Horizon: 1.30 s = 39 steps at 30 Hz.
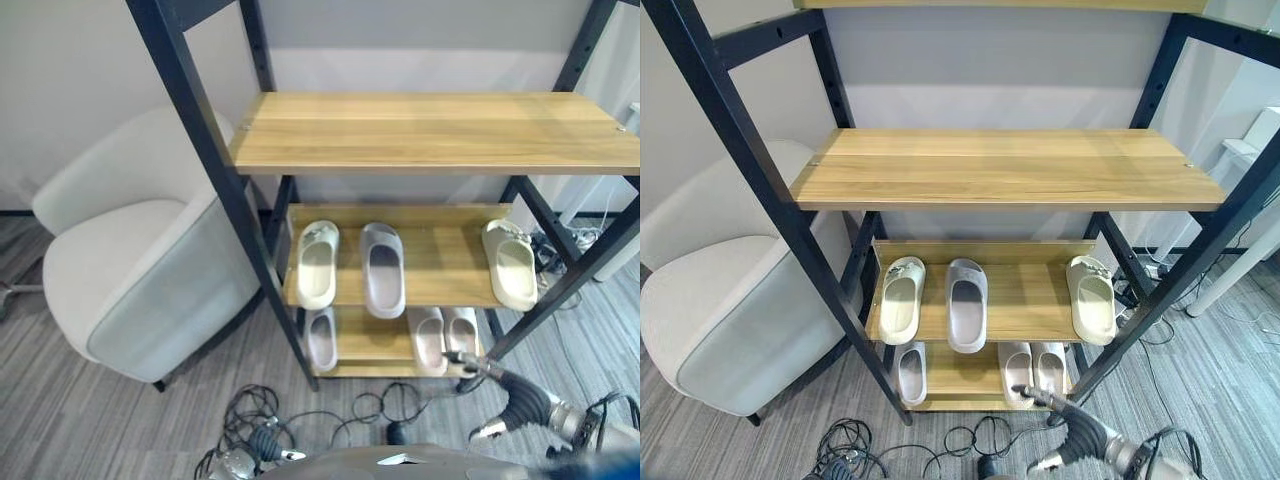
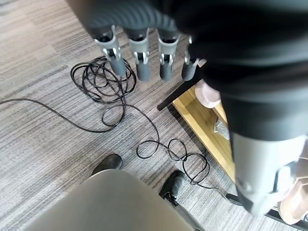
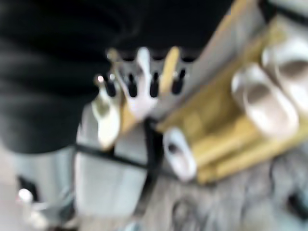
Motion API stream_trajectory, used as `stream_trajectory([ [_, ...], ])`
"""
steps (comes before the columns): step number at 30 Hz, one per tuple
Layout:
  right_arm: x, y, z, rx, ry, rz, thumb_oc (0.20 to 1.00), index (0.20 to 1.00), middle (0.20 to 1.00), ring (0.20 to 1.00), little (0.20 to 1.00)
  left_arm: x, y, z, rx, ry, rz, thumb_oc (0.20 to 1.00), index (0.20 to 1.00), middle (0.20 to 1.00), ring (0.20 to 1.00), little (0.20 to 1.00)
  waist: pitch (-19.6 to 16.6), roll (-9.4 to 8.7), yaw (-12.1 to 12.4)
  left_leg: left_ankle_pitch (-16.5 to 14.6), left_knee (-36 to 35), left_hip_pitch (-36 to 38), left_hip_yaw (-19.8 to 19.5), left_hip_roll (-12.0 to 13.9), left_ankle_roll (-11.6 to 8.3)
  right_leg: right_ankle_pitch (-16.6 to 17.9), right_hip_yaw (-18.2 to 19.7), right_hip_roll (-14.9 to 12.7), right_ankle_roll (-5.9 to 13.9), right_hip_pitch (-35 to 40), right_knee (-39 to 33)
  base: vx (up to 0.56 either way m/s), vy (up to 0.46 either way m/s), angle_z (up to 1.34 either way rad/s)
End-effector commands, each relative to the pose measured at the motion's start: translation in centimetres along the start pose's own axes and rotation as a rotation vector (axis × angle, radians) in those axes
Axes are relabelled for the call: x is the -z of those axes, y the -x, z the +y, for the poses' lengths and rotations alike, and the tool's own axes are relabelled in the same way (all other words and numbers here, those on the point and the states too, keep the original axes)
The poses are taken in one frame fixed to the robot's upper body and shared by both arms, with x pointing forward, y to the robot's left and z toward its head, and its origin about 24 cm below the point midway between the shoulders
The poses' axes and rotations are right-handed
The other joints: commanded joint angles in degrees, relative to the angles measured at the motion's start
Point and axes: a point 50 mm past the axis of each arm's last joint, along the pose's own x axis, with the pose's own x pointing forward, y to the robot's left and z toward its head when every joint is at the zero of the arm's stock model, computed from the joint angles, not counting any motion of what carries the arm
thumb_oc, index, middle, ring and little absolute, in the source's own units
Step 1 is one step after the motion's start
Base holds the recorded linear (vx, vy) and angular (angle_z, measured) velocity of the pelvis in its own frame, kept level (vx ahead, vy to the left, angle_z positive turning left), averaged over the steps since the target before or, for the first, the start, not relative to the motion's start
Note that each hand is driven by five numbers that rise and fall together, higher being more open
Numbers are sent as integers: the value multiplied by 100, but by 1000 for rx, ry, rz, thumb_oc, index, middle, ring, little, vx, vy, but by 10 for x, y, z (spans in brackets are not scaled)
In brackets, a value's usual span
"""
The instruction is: Arrange the slippers neatly on the shoe rack.
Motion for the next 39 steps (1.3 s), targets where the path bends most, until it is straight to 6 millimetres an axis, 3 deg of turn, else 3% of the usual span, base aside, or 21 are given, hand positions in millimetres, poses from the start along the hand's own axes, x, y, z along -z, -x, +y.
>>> stream_trajectory([
  [1,-14,-11,-33,235,170,-74,1000,1000,1000,1000,1000,-18,-4,-6,26,-28,-44,1000,1000,1000,1000,1000,179,118,230,-51,100,-149,-192,200,-253,-574,58,-108,485,275,369,0,0,0],
  [5,-5,-33,-50,389,246,-22,1000,1000,1000,1000,1000,-23,-5,-11,44,-58,-58,1000,1000,1000,1000,1000,184,128,353,-59,100,-165,-273,184,-207,-603,24,-123,456,308,348,-16,0,1],
  [13,-3,-63,-75,522,306,3,1000,1000,1000,1000,1000,-23,-6,-8,41,-94,-55,1000,1000,1000,1000,1000,266,48,579,28,107,-313,-510,154,-189,-581,-194,-182,420,307,314,14,-3,13],
  [26,-19,-90,-113,658,279,-35,1000,1000,1000,1000,1000,-20,-7,7,-2,-52,-30,1000,1000,1000,1000,1000,461,-84,880,128,106,-813,-869,89,-192,-568,-533,-224,412,62,222,-15,0,19],
  [34,-32,-97,-158,808,297,-10,1000,1000,1000,1000,1000,-22,-7,23,-57,19,-36,1000,1000,1000,1000,1000,737,-124,1028,255,228,-1407,-977,50,-210,-520,-644,-256,380,-416,331,-69,-5,12],
  [39,-32,-98,-167,848,274,-2,1000,1000,1000,1000,1000,-27,-8,28,-73,26,-57,1000,1000,1000,1000,1000,882,-113,1083,267,393,-1701,-1041,11,-219,-516,-699,-287,367,-619,431,-25,-6,14],
])
